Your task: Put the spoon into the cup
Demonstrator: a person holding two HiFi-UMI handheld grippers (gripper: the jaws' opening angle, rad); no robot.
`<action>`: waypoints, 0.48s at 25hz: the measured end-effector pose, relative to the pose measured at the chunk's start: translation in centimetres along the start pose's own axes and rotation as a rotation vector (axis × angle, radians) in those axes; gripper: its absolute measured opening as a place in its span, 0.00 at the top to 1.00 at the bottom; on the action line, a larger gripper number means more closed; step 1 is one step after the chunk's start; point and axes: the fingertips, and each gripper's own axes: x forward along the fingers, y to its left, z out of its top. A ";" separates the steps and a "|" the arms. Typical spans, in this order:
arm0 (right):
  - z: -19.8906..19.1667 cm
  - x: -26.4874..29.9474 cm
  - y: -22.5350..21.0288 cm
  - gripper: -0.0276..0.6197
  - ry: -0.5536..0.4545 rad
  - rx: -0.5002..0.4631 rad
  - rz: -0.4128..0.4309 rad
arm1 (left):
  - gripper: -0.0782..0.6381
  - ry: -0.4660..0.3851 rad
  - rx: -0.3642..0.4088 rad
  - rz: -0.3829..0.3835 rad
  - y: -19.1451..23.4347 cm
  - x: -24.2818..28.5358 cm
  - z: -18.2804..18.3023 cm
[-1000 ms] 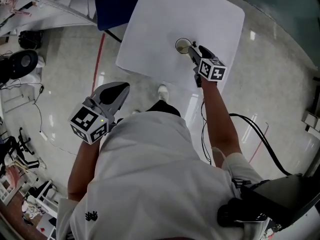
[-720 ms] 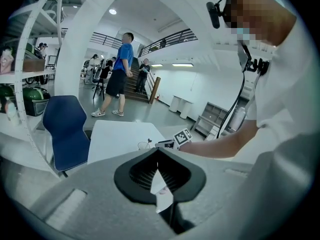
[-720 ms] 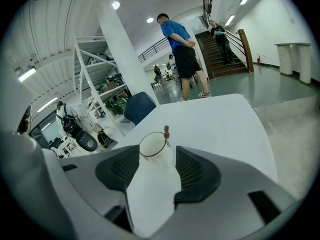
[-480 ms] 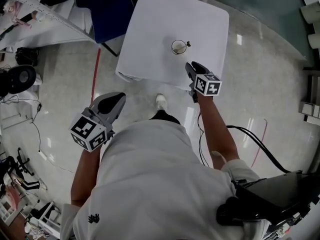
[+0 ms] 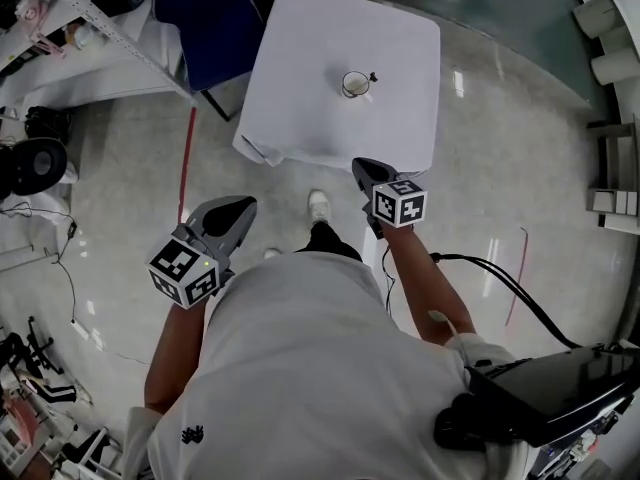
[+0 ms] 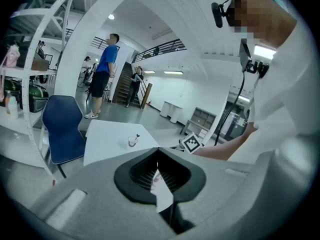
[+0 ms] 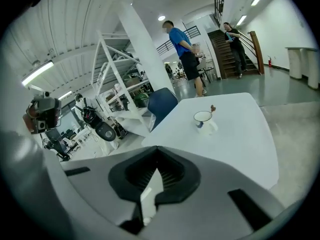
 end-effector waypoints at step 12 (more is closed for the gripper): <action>-2.9 -6.3 16.4 0.94 -0.026 -0.172 0.109 | 0.88 -0.015 0.014 -0.073 -4.3 -7.5 -5.8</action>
